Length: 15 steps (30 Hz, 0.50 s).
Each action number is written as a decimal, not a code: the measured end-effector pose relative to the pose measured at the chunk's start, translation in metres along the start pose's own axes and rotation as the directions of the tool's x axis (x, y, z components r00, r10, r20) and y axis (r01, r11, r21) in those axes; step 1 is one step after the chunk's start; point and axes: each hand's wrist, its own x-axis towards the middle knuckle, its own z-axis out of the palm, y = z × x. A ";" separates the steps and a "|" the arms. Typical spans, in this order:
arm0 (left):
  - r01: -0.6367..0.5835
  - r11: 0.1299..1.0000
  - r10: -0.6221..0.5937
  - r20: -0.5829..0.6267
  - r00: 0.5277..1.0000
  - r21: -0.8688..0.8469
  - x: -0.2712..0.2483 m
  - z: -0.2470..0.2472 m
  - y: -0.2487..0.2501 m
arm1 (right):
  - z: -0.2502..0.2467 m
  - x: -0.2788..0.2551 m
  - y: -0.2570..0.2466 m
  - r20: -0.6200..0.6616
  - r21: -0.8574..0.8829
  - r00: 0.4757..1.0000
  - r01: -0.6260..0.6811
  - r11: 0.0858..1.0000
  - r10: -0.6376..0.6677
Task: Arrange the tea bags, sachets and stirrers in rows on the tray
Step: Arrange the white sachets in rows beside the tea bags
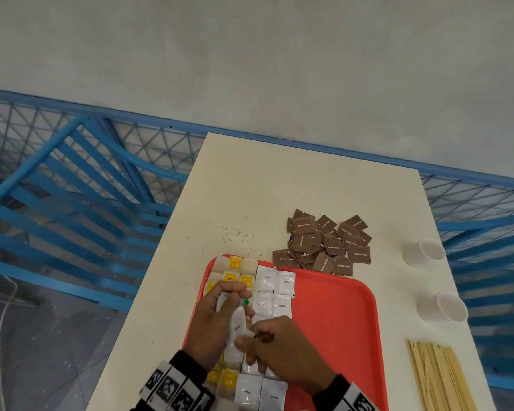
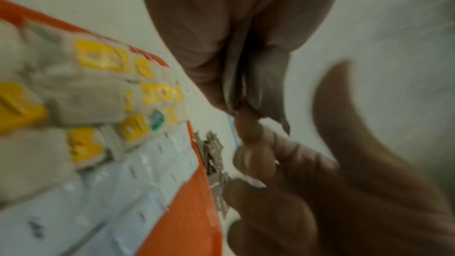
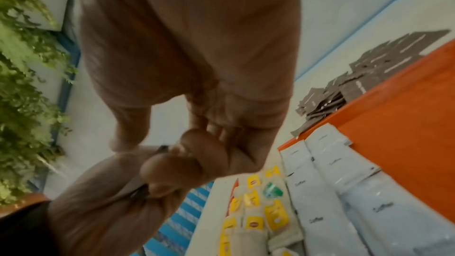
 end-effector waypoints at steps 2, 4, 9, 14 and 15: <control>0.019 0.996 -0.023 -0.048 0.999 -0.089 0.005 0.003 0.004 | -0.007 -0.003 0.001 -0.078 0.031 0.996 0.033 0.999 -0.030; 0.014 0.995 -0.024 -0.097 0.995 -0.103 0.010 0.000 0.008 | -0.016 -0.008 0.003 -0.148 0.086 0.988 0.060 0.994 -0.047; 0.100 0.992 -0.111 0.173 0.979 0.075 -0.002 0.002 0.020 | -0.033 -0.021 0.007 -0.221 0.106 0.972 0.105 0.989 -0.080; 0.036 0.976 -0.099 0.286 0.953 0.217 -0.009 0.010 0.019 | -0.037 -0.027 0.019 -0.276 0.169 0.958 0.124 0.978 -0.074; 0.038 0.970 -0.109 0.291 0.950 0.241 -0.008 0.012 0.021 | -0.039 -0.029 0.019 -0.294 0.195 0.953 0.138 0.971 -0.076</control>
